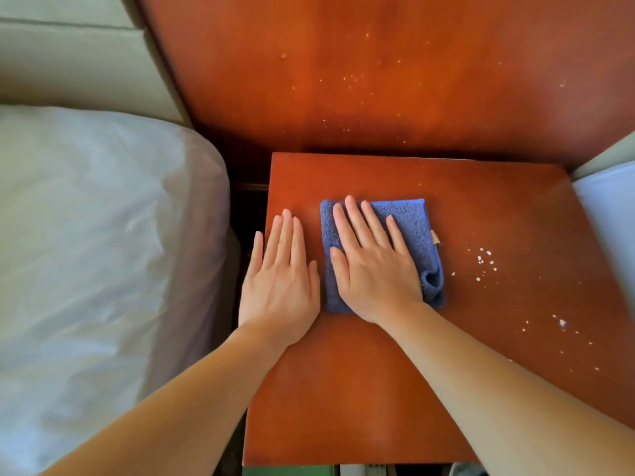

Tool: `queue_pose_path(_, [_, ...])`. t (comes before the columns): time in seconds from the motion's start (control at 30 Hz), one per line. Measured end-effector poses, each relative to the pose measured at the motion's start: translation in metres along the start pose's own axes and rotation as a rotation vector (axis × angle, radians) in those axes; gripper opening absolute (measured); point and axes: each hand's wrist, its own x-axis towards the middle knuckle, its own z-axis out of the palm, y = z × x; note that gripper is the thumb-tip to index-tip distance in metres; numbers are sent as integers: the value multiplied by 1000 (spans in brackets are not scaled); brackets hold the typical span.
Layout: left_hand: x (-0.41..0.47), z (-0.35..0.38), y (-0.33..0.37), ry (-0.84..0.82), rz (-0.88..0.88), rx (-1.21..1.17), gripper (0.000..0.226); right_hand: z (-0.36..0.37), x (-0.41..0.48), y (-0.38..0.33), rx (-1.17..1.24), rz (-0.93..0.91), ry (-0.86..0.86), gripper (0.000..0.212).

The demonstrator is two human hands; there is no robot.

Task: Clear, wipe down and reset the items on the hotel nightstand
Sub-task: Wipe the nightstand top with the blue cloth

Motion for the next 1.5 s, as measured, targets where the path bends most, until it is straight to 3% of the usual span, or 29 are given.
queue_pose_path(0.3, [2,-6,4,-27,-15,-13,69,-2,93,1,43,22,-37,58])
queue_pose_path(0.53, [2,-5,3,-29,-16,16,72,-2,103,0,45,30,-86,58])
queue_pose_path(0.73, [2,-6,3,-4,8,2,76,-4,40,-2,56,-48,-68,57])
queue_pose_path(0.87, [1,-7,2,-5,-3,-49,65,-1,-33,-8,69,-57,3,63])
queue_pose_path(1.13, [2,-7,1,16,-2,-114,68,0,-127,-14,89,-126,-54,60])
queue_pose_path(1.5, [2,-7,-1,0,-11,-137,69,0,87,11,49,41,-34,57])
